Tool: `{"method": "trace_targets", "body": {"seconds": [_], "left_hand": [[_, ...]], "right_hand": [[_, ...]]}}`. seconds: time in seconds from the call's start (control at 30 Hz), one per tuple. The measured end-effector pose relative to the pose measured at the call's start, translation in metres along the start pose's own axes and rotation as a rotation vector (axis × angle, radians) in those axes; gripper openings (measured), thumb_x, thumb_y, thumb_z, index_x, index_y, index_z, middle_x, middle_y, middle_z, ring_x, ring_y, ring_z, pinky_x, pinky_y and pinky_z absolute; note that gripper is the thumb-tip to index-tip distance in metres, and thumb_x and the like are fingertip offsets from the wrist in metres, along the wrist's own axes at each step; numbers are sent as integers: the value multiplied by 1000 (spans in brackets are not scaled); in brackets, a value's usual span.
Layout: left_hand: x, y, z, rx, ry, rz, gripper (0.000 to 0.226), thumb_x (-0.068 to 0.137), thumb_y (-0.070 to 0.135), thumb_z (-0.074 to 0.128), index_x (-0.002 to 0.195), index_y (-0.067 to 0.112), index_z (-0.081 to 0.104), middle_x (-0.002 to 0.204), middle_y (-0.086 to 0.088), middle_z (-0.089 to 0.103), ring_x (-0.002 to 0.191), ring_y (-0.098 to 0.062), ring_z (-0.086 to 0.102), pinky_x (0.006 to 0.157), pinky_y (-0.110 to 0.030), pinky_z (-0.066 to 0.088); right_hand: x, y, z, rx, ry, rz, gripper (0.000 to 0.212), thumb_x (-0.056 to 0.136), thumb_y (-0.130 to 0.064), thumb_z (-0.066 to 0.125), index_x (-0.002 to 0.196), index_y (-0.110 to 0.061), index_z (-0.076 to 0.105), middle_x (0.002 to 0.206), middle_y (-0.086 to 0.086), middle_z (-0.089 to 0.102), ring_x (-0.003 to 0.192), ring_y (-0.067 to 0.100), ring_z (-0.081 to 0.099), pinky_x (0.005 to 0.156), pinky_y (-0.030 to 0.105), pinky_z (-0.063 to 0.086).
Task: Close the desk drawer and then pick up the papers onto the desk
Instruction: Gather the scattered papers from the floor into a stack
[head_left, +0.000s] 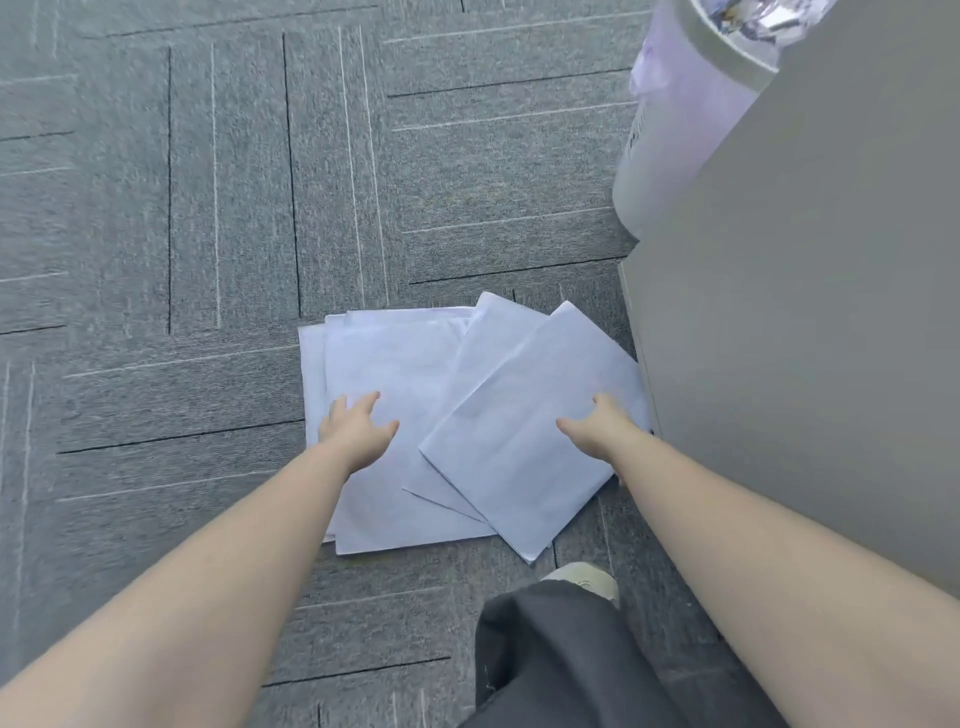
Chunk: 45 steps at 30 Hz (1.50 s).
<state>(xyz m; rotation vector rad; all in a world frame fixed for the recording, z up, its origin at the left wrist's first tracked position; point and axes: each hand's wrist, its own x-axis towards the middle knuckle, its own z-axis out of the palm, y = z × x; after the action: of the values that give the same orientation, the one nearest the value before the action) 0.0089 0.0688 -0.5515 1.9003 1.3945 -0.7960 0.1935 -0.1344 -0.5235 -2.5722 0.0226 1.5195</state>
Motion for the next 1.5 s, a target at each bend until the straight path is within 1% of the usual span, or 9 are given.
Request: {"method": "trace_targets", "body": {"seconds": [0.2, 0.3, 0.5, 0.67, 0.87, 0.97, 1.17, 1.33, 1.5], "left_hand": [[31, -36, 11, -135, 108, -223, 105, 74, 59, 61, 150, 25, -3, 160, -13, -2, 146, -39, 6, 119, -48, 13], [36, -44, 13, -194, 141, -280, 117, 66, 66, 64, 150, 22, -5, 160, -14, 4, 145, -38, 12, 118, -48, 16], [41, -37, 7, -354, 264, -351, 127, 54, 72, 68, 148, 12, 8, 150, -20, 23, 138, -40, 27, 113, -52, 28], [38, -22, 9, -504, 221, -250, 111, 57, 60, 76, 138, 3, 26, 145, -13, 38, 134, -32, 39, 108, -44, 37], [35, 2, 17, -624, 97, -3, 80, 47, 50, 86, 113, 17, 58, 114, 2, 66, 105, -18, 63, 97, -37, 50], [28, 19, 28, -723, -49, 71, 64, 62, 21, 85, 119, 14, 58, 116, -6, 68, 105, -23, 65, 96, -38, 51], [18, 31, 27, -832, -199, 38, 55, 73, 0, 74, 124, 6, 53, 120, -13, 64, 98, -26, 63, 86, -37, 51], [10, 33, 24, -787, -95, -10, 43, 80, -4, 60, 122, 1, 53, 122, -19, 63, 109, -33, 62, 95, -43, 50], [-7, 36, -17, -764, -126, 117, 18, 84, -4, 57, 85, 13, 65, 77, -1, 68, 57, -7, 66, 53, -17, 55]], "right_hand": [[31, 18, 28, 406, 59, 325, 107, 83, -37, 66, 152, -15, -14, 157, 17, 18, 136, 40, 34, 106, 51, 37], [37, 21, 43, 660, 207, 385, 104, 77, -28, 74, 152, -11, 4, 151, 17, 28, 131, 39, 42, 95, 49, 44], [43, 11, 52, 696, 338, 382, 92, 66, -27, 81, 141, -5, 32, 144, 21, 37, 124, 41, 49, 99, 45, 46], [48, 2, 51, 573, 288, 329, 75, 77, -27, 74, 140, -6, 39, 148, 17, 30, 135, 37, 34, 108, 40, 34], [40, -8, 64, 527, 211, 183, 72, 73, -37, 73, 137, -27, 41, 139, 15, 28, 123, 39, 44, 106, 39, 40], [37, -4, 66, 518, 180, 124, 74, 77, -34, 69, 143, -34, 37, 141, 14, 26, 123, 39, 45, 106, 39, 39], [27, -1, 66, 602, 108, -99, 74, 79, -27, 67, 145, -35, 36, 146, 6, 41, 128, 27, 48, 107, 42, 41], [18, -15, 61, 786, -43, -176, 78, 83, -12, 66, 148, -25, 25, 138, -7, 49, 121, 17, 51, 102, 31, 38], [7, -23, 34, 866, -42, -144, 98, 79, -19, 75, 152, -17, 10, 149, 4, 42, 130, 23, 47, 104, 33, 35]]}}
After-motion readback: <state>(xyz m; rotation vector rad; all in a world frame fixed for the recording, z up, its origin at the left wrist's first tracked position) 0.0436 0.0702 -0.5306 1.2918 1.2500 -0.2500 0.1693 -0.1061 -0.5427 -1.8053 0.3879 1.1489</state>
